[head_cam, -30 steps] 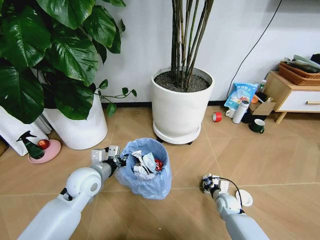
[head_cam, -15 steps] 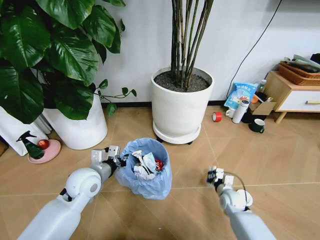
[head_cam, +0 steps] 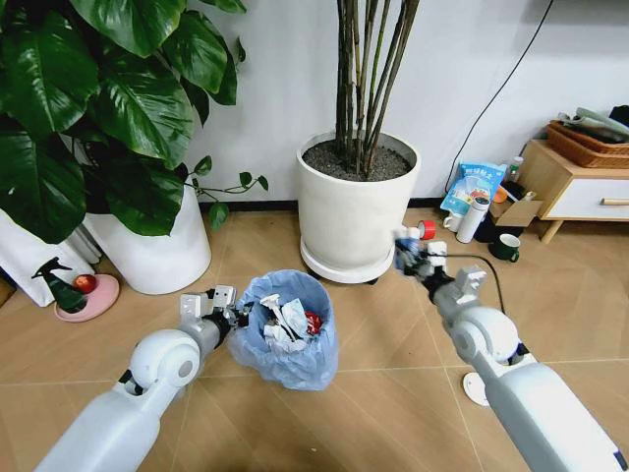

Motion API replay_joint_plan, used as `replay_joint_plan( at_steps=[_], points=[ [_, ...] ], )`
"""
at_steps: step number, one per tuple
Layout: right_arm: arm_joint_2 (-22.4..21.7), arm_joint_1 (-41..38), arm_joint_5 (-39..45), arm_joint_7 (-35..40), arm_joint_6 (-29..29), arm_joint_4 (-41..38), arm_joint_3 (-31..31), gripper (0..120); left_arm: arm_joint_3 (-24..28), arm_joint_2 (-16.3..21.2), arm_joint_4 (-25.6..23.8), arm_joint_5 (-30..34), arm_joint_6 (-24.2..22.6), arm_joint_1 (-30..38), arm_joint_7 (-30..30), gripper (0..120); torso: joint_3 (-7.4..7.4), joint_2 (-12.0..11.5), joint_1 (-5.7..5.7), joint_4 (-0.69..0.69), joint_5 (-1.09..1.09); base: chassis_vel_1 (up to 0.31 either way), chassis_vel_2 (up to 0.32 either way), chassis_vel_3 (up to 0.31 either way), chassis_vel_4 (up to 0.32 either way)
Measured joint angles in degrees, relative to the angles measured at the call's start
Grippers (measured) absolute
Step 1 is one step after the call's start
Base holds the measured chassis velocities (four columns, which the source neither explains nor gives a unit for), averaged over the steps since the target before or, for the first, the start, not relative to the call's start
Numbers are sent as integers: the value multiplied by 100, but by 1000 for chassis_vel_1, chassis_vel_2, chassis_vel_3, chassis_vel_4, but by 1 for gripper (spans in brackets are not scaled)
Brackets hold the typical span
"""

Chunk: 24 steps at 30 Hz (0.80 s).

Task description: Pick up the trash bin and place the garbage on the floor into it.

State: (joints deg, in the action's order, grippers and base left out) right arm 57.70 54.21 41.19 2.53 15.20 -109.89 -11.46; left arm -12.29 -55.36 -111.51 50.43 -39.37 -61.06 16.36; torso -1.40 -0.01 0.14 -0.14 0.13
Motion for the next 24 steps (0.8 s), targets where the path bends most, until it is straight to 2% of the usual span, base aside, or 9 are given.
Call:
replay_joint_plan(
  at_steps=[1, 3, 4, 6, 11, 17, 20, 24],
  points=[
    [0, 0, 0, 0, 0, 0, 0, 15, 0, 0, 0, 0, 0, 0, 0, 0, 0, 0, 0, 0, 0, 0, 0, 0, 0],
    [-38, -381, 333, -1, 35, -148, 564, 15, 14, -14, 23, -1, 0, 16, 0, 0, 0, 0, 0, 0, -2, 0, 0, 0, 0],
    [-38, -381, 333, -1, 35, -148, 564, 15, 14, -14, 23, -1, 0, 16, 0, 0, 0, 0, 0, 0, -2, 0, 0, 0, 0],
    [-35, -741, 543, 1, 39, -186, 1080, 15, 32, -34, 48, -3, 0, 31, 0, 0, 0, 0, 0, 0, 1, 0, 0, 0, 0],
    [139, -1215, 644, 7, 39, -177, 2004, 15, 47, -49, 75, -3, 0, 65, 0, 0, 0, 0, 0, 1, 0, 0, 0, 0, 0],
    [153, -1174, 566, 47, 96, -116, 2406, 15, 40, -26, 88, 4, 0, 76, -3, 0, 0, 0, 0, 0, -1, 0, 0, 0, 0],
    [120, -1101, 407, 84, 175, -34, 2504, 18, 37, -10, 96, 8, 0, 91, -14, 0, 0, 0, 0, -2, -2, 0, 0, 0, 0],
    [122, -1075, 344, 96, 230, 14, 2512, 36, 38, -6, 103, 17, 0, 111, -29, 0, 0, 0, 0, -1, -2, 0, 0, 0, 0]
  ],
)
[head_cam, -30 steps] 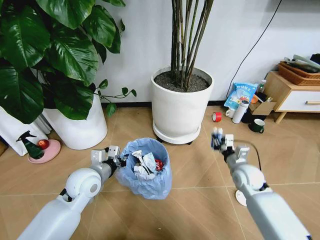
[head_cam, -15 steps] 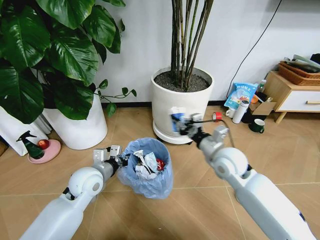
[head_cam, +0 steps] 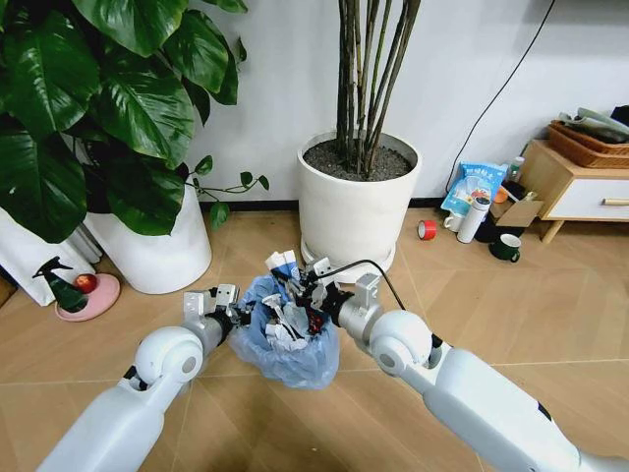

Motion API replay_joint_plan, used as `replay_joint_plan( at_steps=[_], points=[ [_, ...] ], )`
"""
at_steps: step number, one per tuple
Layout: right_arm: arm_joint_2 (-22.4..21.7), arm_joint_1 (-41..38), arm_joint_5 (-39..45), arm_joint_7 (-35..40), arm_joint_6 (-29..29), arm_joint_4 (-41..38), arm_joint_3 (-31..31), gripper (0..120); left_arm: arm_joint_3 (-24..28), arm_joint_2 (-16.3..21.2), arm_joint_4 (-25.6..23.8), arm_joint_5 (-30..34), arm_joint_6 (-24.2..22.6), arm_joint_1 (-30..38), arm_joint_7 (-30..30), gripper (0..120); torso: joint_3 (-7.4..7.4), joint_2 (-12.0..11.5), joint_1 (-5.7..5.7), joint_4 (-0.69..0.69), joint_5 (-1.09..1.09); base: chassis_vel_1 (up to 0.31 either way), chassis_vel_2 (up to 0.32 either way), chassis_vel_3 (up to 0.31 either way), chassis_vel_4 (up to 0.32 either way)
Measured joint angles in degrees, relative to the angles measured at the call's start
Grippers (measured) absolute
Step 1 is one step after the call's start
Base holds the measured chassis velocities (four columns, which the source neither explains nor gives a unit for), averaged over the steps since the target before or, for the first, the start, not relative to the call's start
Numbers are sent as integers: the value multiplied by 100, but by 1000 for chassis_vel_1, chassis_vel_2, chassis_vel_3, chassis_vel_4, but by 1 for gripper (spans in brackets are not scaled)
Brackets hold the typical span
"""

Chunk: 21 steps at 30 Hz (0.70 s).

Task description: Pick up the trash bin and place the garbage on the floor into it.

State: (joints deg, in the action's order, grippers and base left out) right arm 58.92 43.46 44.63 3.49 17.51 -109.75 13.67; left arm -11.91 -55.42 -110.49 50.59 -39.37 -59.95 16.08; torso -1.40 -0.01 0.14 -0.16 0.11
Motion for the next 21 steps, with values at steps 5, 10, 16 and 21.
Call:
replay_joint_plan(
  at_steps=[5, 10, 16, 21],
  points=[
    [12, 7, -18, 4, 13, 37, 30, 56, 13, -15, 1, 1, -1, 3, -5, 0, 0, 0, 0, 1, 0, 0, 0, 0, 0],
    [33, 29, -53, 3, 13, 71, 34, 74, 11, -12, 0, 1, -1, 4, -7, 0, 0, 0, 0, 1, 0, 0, 0, 0, 0],
    [82, 35, -71, 39, 2, 76, -39, 95, 3, -18, 1, -2, -1, -1, -9, 0, 0, 0, 0, 1, 0, 0, 0, 0, 0],
    [97, 139, -184, 207, 5, 76, -360, 100, -18, -22, -10, -15, -1, -30, -9, 0, 0, 0, 0, 1, 0, 0, 0, 0, 0]
  ],
)
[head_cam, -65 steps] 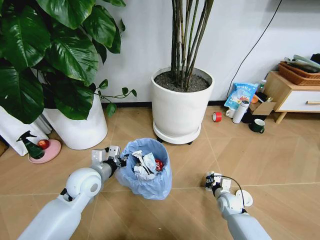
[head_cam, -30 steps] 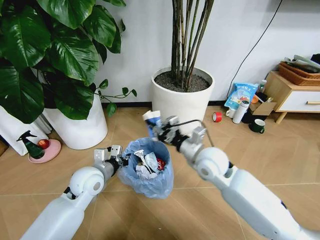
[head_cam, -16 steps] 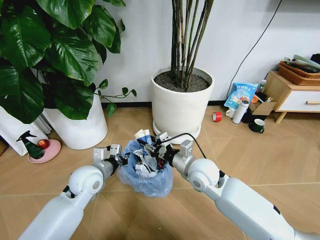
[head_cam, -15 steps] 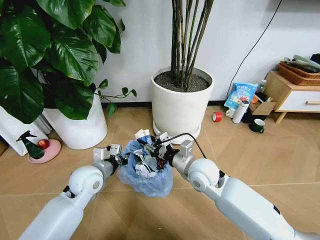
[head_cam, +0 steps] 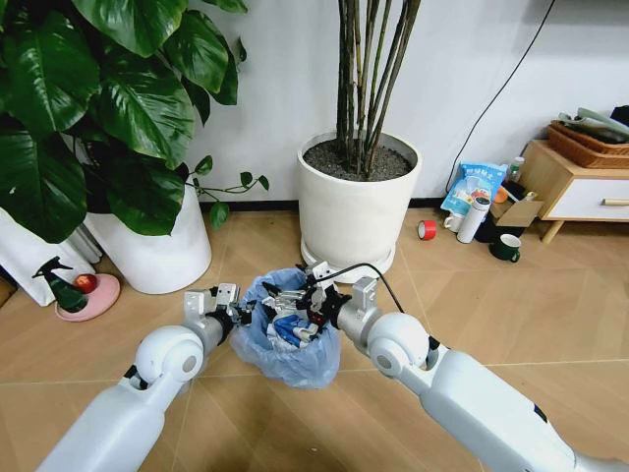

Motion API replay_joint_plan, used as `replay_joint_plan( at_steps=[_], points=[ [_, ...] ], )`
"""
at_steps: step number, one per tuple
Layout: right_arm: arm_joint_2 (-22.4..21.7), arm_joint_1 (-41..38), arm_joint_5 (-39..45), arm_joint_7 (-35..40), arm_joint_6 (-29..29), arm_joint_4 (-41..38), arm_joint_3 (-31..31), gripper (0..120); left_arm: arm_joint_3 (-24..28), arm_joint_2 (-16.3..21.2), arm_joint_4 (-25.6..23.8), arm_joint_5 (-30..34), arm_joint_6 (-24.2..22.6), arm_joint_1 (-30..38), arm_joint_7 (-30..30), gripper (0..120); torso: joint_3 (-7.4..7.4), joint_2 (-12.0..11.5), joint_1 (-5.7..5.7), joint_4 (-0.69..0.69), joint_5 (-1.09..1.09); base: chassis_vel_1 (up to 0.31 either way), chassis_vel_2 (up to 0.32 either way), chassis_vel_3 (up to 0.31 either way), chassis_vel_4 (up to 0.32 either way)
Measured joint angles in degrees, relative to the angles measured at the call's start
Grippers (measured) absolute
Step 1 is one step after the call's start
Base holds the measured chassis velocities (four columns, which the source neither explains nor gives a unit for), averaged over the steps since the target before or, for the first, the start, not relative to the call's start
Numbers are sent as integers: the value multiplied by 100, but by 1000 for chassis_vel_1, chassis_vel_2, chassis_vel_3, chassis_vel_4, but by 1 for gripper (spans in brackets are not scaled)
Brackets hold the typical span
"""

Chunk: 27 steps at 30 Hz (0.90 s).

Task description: Pick up the trash bin and place the garbage on the floor into it.

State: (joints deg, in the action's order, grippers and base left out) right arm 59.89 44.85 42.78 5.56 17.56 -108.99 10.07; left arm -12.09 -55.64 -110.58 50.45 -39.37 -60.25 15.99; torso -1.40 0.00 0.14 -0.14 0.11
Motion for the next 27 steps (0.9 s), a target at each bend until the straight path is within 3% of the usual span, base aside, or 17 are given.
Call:
replay_joint_plan(
  at_steps=[8, 16, 27],
  points=[
    [-258, 788, -320, 551, 245, -24, -1205, 100, -66, 1, -50, -34, 4, -78, -6, 0, 0, 0, 0, -1, -1, 0, 0, 0, 0],
    [-183, 2076, -921, 552, 41, 782, -2939, 100, -92, 2, -62, -71, 17, -88, -66, 0, 1, 1, 0, -1, -1, 0, 0, 0, 0],
    [25, 2962, -703, 777, 249, 1609, -4062, 100, -91, 5, -82, -95, 37, -94, -110, 0, 1, 1, 0, -1, -1, 0, 0, 0, 0]
  ],
)
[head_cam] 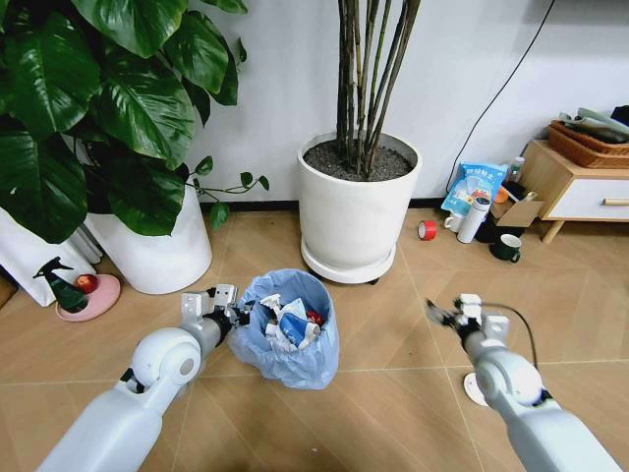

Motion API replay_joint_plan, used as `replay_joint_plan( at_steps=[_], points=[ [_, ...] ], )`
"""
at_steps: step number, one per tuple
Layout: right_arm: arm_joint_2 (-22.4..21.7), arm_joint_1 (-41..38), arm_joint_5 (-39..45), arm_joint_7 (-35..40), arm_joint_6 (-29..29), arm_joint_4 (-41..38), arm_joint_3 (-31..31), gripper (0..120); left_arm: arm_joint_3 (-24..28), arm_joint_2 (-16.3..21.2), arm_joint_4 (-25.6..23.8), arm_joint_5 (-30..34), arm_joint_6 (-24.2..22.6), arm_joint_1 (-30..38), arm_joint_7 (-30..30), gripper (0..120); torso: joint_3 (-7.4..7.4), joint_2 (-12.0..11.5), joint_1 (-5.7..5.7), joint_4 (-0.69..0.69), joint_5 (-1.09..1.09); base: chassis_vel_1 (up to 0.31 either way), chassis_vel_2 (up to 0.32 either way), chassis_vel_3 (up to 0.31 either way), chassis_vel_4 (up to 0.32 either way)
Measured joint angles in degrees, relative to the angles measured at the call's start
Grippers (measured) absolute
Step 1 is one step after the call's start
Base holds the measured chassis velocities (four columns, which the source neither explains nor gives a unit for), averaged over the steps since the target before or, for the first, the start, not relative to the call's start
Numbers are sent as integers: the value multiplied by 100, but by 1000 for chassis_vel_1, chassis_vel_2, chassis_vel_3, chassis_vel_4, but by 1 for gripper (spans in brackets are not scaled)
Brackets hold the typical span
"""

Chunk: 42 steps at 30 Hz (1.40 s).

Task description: Pick up the trash bin and place the garbage on the floor into it.

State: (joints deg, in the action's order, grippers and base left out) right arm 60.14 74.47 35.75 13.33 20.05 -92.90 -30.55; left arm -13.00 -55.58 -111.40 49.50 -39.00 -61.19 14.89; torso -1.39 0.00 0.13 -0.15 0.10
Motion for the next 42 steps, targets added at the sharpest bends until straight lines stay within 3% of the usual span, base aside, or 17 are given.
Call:
replay_joint_plan(
  at_steps=[5, 18, 22, 28, 42],
  points=[
    [184, 322, -12, -57, 69, 536, -385, 100, -1, 12, -29, -16, 11, -32, -23, 0, 0, 0, 0, 0, 1, 0, 0, 0, 0],
    [1078, 67, -43, 909, 67, 1541, -615, 100, 24, 35, -143, -23, 15, -93, -8, 0, -1, 0, 0, 0, 0, 0, 0, 0, 0],
    [1116, -50, -88, 910, 54, 1747, -656, 100, 24, 41, -163, -23, 15, -110, 0, 0, -1, 0, 0, 1, 0, 0, 0, 0, 0],
    [931, -286, -279, 273, -267, 2450, -755, 100, 12, 67, -209, -24, 15, -171, 10, 0, -1, 0, 0, 0, 2, 0, 0, 0, 0],
    [1036, -608, -326, 243, -340, 2897, -673, 100, 59, 51, -214, -22, 14, -136, 32, 0, 0, -1, 0, 0, 5, 0, 0, 0, 0]
  ],
)
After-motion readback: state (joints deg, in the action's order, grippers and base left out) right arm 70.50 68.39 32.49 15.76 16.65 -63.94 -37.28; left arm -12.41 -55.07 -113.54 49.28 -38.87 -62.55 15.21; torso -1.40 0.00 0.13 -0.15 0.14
